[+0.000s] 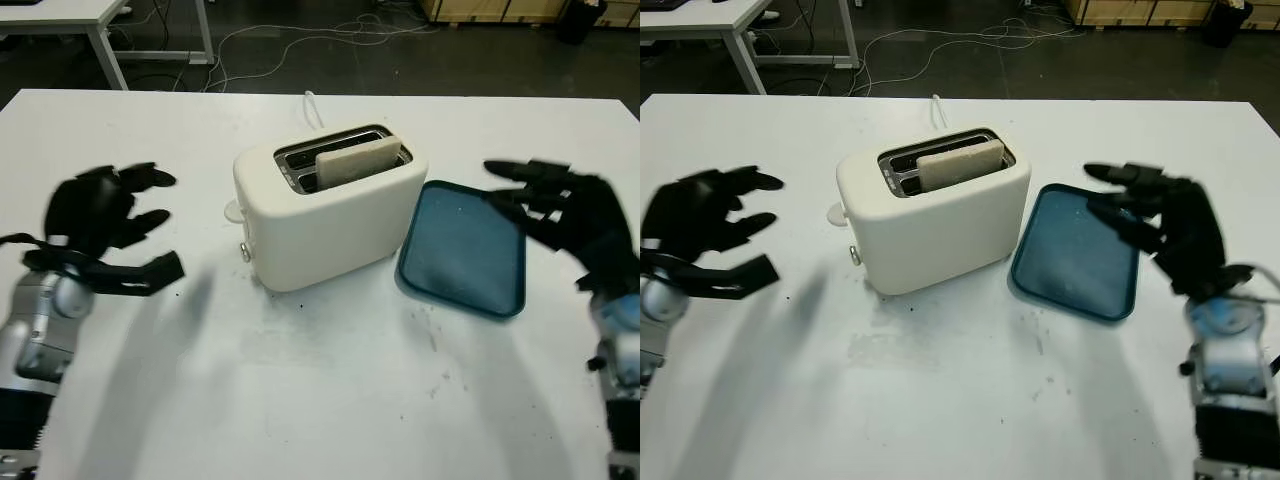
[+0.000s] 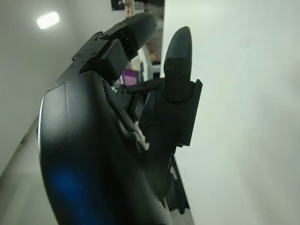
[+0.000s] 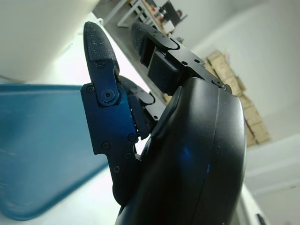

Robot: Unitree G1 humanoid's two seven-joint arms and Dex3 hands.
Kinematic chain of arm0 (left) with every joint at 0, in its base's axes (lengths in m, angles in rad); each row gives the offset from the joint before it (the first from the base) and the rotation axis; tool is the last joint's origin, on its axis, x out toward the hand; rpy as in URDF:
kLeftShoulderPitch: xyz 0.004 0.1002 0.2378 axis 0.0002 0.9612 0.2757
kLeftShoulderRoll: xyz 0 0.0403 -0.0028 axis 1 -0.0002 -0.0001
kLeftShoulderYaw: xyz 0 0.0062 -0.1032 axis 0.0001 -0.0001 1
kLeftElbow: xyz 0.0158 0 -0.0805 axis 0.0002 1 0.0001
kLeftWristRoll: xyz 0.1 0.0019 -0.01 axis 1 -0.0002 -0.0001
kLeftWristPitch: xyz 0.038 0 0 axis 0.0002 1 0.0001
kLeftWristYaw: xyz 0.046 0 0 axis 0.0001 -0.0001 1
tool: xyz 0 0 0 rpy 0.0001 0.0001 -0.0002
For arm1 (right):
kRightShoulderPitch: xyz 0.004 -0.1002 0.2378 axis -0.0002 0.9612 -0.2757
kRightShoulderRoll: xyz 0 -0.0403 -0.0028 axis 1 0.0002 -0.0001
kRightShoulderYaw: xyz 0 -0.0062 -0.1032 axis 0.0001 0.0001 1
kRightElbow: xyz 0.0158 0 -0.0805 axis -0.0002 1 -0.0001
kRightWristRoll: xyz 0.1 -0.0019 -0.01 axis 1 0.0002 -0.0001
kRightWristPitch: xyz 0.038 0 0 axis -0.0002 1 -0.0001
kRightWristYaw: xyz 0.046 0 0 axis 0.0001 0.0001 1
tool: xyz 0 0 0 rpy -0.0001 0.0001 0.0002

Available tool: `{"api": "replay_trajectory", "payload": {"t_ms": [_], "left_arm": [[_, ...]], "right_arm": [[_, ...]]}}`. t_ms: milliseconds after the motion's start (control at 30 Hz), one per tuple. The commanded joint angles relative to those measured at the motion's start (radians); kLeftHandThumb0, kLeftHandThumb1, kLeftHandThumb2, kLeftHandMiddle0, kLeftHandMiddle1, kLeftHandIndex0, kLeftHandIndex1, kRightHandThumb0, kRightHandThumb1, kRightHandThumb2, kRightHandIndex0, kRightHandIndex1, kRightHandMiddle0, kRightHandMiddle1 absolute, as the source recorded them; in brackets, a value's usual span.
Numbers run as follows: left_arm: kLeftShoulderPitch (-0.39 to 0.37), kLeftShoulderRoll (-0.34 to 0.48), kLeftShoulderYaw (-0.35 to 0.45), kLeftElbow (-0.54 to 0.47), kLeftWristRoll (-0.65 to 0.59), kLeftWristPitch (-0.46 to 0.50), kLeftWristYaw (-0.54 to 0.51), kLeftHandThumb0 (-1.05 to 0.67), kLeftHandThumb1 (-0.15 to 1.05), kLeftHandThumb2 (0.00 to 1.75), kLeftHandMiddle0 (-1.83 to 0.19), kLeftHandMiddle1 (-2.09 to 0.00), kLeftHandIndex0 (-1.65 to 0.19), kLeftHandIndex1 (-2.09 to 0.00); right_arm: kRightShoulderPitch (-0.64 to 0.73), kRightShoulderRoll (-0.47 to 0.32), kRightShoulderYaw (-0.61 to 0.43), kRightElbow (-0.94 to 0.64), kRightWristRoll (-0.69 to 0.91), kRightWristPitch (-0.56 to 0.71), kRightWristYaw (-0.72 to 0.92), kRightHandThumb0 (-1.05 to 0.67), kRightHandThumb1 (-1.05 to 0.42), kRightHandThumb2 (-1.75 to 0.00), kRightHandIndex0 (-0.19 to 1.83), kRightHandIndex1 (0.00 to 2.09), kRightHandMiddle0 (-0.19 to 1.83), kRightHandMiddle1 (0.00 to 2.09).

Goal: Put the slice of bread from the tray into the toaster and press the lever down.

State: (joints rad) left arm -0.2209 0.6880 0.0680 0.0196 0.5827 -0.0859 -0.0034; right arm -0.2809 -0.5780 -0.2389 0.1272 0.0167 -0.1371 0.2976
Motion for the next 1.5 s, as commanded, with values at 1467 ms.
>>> {"api": "replay_trajectory", "payload": {"t_ms": [1467], "left_arm": [[-0.163, 0.044, -0.122, 0.076, -0.052, -0.499, -0.145, -0.33, 0.92, 0.26, -0.63, -1.40, -0.98, -0.31]], "right_arm": [[0.147, 0.301, 0.102, -0.074, -0.069, -0.028, -0.202, -0.47, -0.92, -0.17, 0.99, 0.57, 1.05, 0.00]]}}
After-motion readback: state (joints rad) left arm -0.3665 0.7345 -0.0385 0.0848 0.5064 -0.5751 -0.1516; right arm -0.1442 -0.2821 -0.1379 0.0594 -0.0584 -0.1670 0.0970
